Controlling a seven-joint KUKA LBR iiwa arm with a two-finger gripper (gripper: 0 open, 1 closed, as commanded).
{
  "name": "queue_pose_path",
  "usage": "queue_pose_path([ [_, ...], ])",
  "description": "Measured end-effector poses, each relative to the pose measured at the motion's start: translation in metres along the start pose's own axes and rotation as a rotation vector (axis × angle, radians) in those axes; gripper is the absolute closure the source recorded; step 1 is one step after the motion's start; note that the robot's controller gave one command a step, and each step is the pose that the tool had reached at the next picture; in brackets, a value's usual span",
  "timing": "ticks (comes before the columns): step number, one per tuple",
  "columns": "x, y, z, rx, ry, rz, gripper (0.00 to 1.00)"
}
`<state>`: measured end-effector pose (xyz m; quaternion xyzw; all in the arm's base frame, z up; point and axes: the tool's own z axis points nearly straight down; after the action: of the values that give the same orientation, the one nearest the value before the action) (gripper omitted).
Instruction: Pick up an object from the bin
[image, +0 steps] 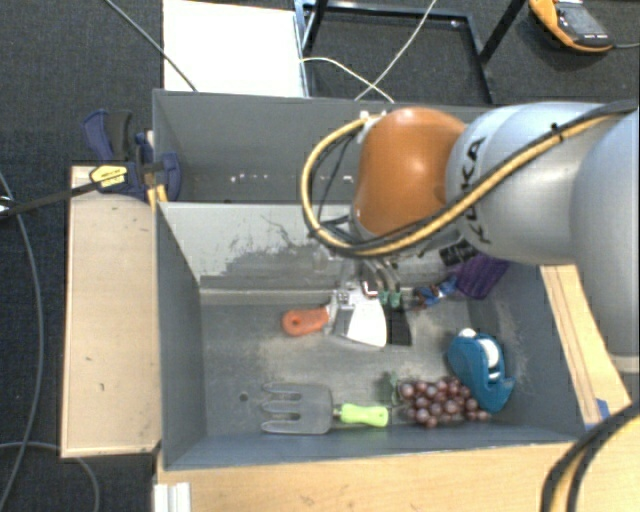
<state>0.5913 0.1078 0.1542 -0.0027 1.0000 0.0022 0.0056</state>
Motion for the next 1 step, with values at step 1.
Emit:
queue_pose_path([
  [1,0.0157,-0.0074,0.0828,0.004,0.018,0.018,0.0],
])
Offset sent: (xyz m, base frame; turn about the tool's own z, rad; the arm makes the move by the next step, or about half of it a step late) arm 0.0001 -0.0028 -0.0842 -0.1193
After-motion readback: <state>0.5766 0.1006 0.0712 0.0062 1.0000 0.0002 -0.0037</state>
